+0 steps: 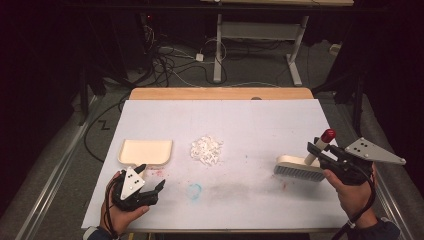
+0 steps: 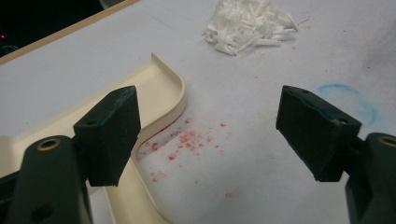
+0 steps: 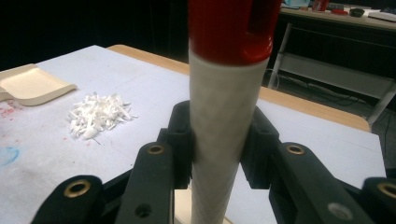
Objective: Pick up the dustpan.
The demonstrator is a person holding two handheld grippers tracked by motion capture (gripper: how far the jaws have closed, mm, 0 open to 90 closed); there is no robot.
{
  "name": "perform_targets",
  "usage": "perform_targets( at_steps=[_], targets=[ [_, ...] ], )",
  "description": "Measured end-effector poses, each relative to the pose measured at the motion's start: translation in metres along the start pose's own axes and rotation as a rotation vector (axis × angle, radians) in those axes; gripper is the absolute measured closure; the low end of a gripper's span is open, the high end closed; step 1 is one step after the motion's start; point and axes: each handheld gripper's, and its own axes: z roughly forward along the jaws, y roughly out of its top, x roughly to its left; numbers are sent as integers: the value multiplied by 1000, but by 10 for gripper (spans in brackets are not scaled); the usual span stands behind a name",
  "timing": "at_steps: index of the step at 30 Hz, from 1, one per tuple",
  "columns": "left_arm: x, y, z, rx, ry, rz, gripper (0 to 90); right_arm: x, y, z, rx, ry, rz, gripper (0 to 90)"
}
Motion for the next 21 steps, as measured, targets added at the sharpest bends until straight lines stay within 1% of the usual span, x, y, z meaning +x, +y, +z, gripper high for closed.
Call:
perform_targets(
  at_steps=[5, 8, 13, 14, 15, 16, 17, 18, 19, 20, 21],
  targets=[
    [0, -1, 1, 14, 2, 1, 210, -1, 1, -1, -9, -9, 6, 697],
    [1, -2, -1, 16, 7, -6, 210, -1, 3, -1, -13, -7, 0, 697],
    [5, -5, -4, 28, 42, -37, 213, 0, 4, 2, -14, -8, -6, 697],
    [5, -6, -5, 37, 58, -46, 213, 0, 4, 2, -14, -8, -6, 697],
    [6, -7, -6, 37, 61, -55, 213, 0, 4, 3, -12, -9, -12, 697],
    [7, -10, -8, 61, 83, -71, 212, 0, 6, 5, -17, -15, -8, 696],
    [7, -11, -8, 69, 97, -79, 213, -1, 7, 6, -15, -13, -9, 697],
    [7, -11, -8, 69, 97, -79, 212, -1, 7, 6, -16, -14, -7, 697],
    [9, -13, -10, 83, 104, -113, 212, 0, 8, 7, -21, -17, -3, 697],
    [9, -13, -10, 83, 104, -113, 212, 0, 8, 8, -23, -11, -6, 697],
    [12, -15, -7, 132, 132, -162, 211, 0, 9, 9, -23, -11, -11, 697]
  ],
)
